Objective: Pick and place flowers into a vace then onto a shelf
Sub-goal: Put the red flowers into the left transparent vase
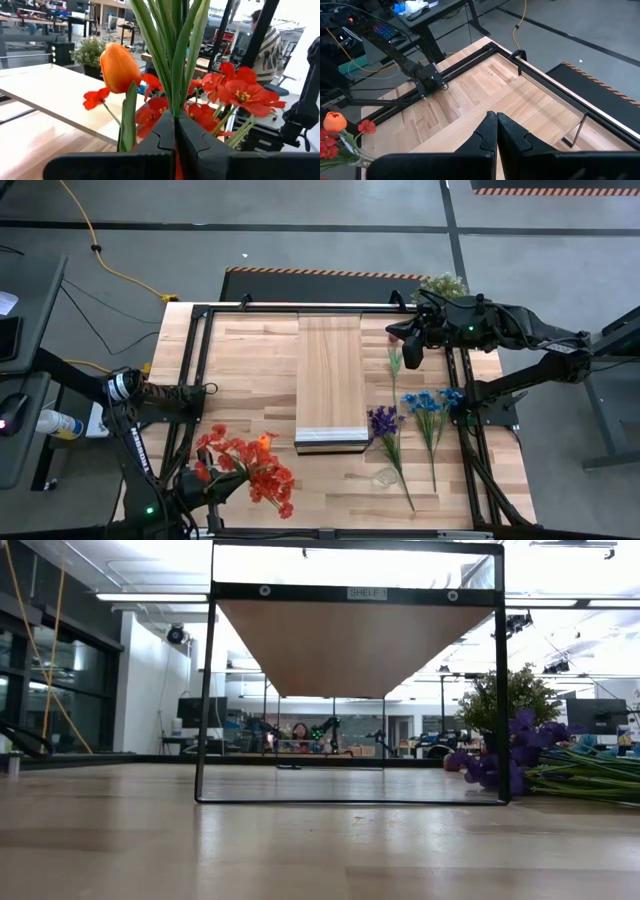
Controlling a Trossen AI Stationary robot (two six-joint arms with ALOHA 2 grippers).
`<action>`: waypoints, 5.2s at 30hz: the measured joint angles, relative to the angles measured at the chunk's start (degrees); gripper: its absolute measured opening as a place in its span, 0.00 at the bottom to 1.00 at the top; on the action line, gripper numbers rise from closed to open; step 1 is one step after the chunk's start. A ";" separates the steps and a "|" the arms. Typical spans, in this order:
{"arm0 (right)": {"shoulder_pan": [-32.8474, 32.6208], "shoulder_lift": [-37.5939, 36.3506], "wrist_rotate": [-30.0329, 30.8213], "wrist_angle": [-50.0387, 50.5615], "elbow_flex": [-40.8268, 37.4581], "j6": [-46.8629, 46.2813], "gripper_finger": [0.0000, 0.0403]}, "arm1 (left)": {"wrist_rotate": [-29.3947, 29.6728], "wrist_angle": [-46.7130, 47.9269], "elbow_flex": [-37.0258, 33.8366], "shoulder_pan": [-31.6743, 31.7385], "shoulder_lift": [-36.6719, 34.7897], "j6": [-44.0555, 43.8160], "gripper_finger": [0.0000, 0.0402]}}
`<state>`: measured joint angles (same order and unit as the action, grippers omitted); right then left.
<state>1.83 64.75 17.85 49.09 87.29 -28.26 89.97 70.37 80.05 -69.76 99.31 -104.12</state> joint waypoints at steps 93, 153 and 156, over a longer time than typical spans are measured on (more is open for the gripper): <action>0.02 0.00 1.01 -0.43 0.00 -1.31 0.00 | -13.71 -18.37 -4.02 -0.42 0.66 6.10 0.45; 0.02 0.00 1.51 -0.44 -0.02 -1.09 0.00 | -33.11 -23.81 6.65 -7.22 -4.42 20.07 0.58; 0.02 0.02 1.51 -0.44 -0.02 -1.09 0.00 | -35.57 -23.57 8.15 -7.21 -4.42 20.06 0.58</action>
<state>1.85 64.77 19.36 48.64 87.26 -29.34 54.40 46.80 88.20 -76.97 94.89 -84.06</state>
